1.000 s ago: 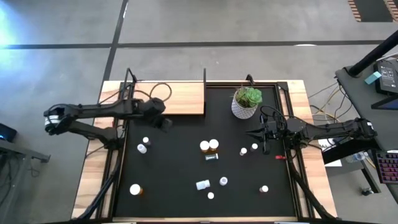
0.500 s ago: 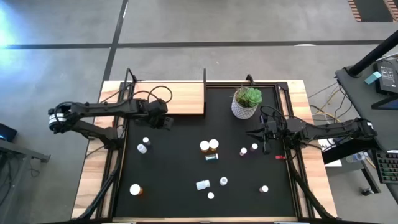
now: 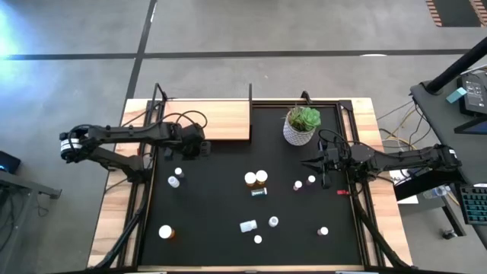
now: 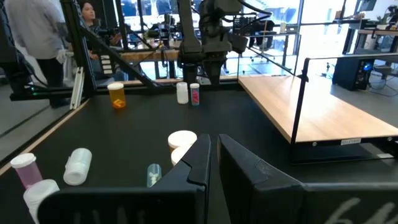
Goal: Pick and place medicine bottles onto shelf by color
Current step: Put the top left blue pill bottle on the shelf
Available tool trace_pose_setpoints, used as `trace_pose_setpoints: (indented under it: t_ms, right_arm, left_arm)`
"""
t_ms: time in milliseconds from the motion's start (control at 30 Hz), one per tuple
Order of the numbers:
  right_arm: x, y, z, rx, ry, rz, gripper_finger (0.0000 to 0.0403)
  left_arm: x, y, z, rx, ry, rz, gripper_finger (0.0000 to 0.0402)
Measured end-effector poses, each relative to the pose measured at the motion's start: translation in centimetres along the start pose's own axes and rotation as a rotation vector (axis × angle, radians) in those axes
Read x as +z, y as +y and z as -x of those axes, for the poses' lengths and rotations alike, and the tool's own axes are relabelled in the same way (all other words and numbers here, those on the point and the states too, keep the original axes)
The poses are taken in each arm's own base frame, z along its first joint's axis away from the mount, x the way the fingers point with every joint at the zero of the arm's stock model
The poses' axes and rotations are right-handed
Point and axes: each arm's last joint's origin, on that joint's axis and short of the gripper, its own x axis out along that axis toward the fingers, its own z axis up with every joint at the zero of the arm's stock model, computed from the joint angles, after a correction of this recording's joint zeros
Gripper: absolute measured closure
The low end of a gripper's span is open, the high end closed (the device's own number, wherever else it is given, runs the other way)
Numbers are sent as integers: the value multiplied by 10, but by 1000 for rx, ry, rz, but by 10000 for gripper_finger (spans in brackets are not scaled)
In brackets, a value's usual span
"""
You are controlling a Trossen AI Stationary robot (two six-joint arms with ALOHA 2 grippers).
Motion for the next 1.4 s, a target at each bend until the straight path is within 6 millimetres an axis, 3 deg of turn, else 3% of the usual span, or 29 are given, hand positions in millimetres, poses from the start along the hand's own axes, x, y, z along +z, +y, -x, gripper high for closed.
trace_pose_setpoints:
  t_ms: [867,1400]
  right_arm:
    - [0,0,0,0,0,0,380]
    - [0,0,0,0,0,0,380]
  left_arm:
    - [1,-8,1,-91,22,-8,402]
    - [0,-1,3,-24,-5,-62,402]
